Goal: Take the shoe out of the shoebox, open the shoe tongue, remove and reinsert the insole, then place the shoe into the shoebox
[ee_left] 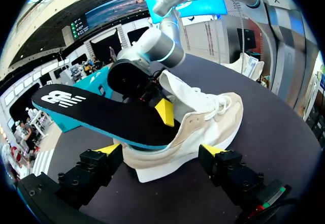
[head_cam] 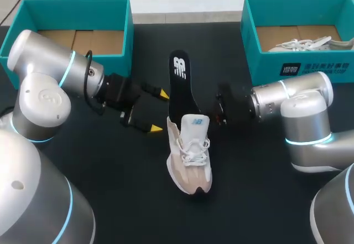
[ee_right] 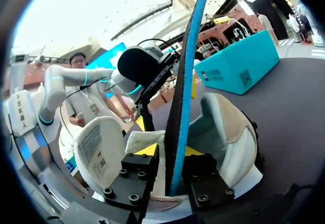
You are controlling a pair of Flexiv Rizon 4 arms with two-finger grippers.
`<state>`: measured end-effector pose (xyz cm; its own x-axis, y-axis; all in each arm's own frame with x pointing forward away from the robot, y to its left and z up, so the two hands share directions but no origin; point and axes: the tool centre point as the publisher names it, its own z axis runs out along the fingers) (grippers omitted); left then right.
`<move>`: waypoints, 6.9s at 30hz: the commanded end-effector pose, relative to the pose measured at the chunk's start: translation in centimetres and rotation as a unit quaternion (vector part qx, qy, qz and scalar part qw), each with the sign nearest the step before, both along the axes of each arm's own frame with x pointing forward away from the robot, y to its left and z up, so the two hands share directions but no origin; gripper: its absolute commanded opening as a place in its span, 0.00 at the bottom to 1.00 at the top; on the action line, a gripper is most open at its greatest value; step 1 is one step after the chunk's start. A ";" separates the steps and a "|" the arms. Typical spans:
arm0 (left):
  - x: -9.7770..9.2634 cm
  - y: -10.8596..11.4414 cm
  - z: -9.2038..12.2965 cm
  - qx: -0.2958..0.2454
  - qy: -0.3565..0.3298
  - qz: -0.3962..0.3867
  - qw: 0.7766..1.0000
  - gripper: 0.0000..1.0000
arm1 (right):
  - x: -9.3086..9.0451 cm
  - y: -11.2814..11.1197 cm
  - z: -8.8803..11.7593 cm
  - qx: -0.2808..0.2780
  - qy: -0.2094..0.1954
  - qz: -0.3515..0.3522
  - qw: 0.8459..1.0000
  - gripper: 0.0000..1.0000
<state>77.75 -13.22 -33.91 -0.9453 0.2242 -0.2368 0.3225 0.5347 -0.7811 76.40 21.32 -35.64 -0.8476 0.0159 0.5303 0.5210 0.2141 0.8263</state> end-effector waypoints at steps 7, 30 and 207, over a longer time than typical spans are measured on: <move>-0.1 0.0 0.0 0.001 0.000 0.000 1.000 1.00 | 0.6 0.3 0.9 0.002 -0.015 0.002 1.000 0.37; -0.1 0.0 0.0 0.001 0.000 0.000 1.000 1.00 | 1.0 0.3 2.6 0.009 -0.043 -0.003 0.999 0.45; -0.1 0.0 0.0 0.001 0.000 0.000 1.000 1.00 | -4.3 -0.8 -1.3 -0.184 0.121 0.034 0.975 0.00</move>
